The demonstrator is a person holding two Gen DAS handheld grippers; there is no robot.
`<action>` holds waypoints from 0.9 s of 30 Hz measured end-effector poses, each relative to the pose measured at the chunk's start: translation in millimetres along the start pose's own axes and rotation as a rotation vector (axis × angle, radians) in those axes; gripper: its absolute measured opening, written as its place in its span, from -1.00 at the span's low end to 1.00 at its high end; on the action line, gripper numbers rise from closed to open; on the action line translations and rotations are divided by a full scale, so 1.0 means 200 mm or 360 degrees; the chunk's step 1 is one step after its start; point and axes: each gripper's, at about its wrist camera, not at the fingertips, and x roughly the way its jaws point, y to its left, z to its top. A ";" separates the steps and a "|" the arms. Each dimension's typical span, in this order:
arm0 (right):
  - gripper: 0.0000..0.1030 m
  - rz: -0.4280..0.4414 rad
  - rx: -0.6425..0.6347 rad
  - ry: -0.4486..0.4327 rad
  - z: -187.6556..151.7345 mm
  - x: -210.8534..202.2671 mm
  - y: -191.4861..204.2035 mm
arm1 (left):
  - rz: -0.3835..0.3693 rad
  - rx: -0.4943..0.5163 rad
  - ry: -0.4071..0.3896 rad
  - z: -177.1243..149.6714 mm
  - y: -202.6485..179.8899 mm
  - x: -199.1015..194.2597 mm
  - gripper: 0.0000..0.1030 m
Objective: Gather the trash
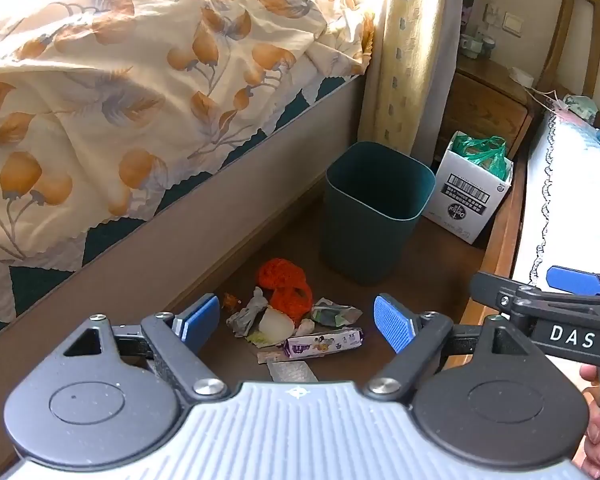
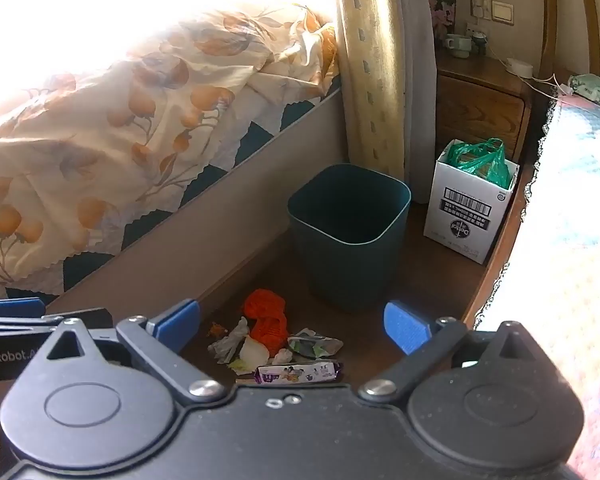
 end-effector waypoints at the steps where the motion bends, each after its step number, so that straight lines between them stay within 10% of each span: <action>1: 0.92 0.0000 -0.0005 0.0001 0.00 0.00 0.00 | 0.0000 0.0003 -0.0005 0.00 0.00 0.00 0.65; 27: 0.92 0.0045 -0.0030 0.0076 0.04 0.13 -0.02 | -0.0031 -0.0043 0.0080 0.04 0.06 0.14 0.65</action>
